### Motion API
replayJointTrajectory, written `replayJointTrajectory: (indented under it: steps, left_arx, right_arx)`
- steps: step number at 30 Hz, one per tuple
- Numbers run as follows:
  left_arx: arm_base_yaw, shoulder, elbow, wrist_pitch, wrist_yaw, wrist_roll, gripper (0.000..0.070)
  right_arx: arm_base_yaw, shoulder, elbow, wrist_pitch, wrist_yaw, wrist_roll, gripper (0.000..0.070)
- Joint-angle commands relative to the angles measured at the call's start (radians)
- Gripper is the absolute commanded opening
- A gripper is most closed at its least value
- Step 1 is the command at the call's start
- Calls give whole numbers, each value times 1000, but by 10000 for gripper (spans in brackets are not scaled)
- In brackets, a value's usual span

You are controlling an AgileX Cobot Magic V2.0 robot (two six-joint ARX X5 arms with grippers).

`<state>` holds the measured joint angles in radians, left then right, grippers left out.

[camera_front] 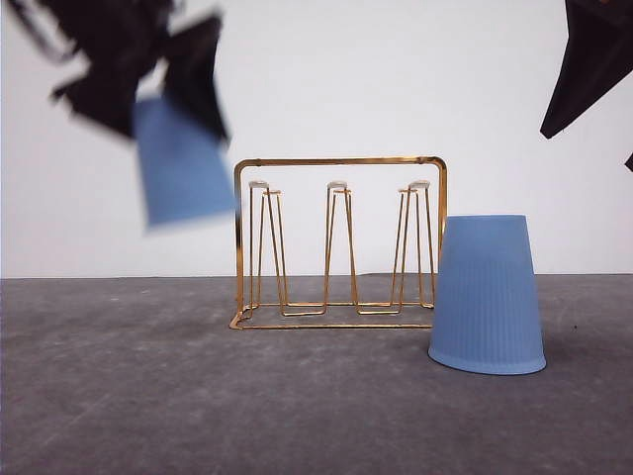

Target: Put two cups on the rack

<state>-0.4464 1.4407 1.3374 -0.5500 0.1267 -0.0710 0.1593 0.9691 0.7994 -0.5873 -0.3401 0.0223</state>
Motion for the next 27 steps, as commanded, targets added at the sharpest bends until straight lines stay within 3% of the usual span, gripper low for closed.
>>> replayJointTrajectory:
  steps: [1,9,22,24,27]
  left_arx:
    - [-15,8,66,2,5,24,310]
    - [-21,49,110,71,0,41,311]
    - [-21,355,110,167,2,51,318]
    - [-21,375,110,166,5,57,394]
    - [-21,382,111,166,5,56,562]
  right_arx:
    - [4,3,20,7,-1,-12,649]
    - [4,4,20,-2,-2,-12,649]
    - [4,4,20,-19,-1,-13,649]
    - [4,3,20,-22,-2,-15,649]
    - [4,4,20,-29,-2,-17,650]
